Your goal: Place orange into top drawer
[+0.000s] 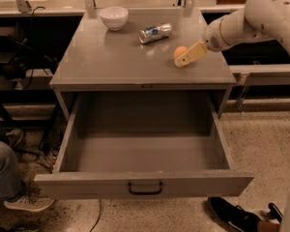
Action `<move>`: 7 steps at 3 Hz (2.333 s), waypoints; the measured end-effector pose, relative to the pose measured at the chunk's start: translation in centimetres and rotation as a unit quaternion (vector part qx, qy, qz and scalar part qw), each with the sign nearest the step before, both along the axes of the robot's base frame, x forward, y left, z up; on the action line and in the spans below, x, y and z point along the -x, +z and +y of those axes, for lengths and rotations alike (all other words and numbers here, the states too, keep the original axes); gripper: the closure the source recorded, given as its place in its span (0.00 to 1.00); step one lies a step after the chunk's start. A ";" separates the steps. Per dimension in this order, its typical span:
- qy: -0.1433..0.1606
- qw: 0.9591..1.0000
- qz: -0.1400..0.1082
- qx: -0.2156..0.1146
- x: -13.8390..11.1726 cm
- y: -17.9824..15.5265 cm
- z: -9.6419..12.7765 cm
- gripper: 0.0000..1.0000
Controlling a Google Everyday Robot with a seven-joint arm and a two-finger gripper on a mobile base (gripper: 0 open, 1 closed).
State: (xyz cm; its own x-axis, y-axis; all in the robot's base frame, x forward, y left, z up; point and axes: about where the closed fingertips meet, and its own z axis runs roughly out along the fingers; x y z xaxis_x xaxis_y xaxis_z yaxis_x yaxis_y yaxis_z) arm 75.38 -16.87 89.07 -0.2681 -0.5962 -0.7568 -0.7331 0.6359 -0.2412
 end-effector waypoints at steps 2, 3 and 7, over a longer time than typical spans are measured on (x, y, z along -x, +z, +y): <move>0.011 0.999 0.014 -0.033 -2.1 -1.2 2.8 0.00; 0.005 0.999 0.031 -0.037 -2.6 -3.0 3.3 0.23; -0.045 0.998 0.022 -0.049 7.2 0.8 -4.0 1.00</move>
Offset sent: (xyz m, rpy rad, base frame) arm 0.0323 0.0352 -0.0138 0.1016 0.0373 0.0205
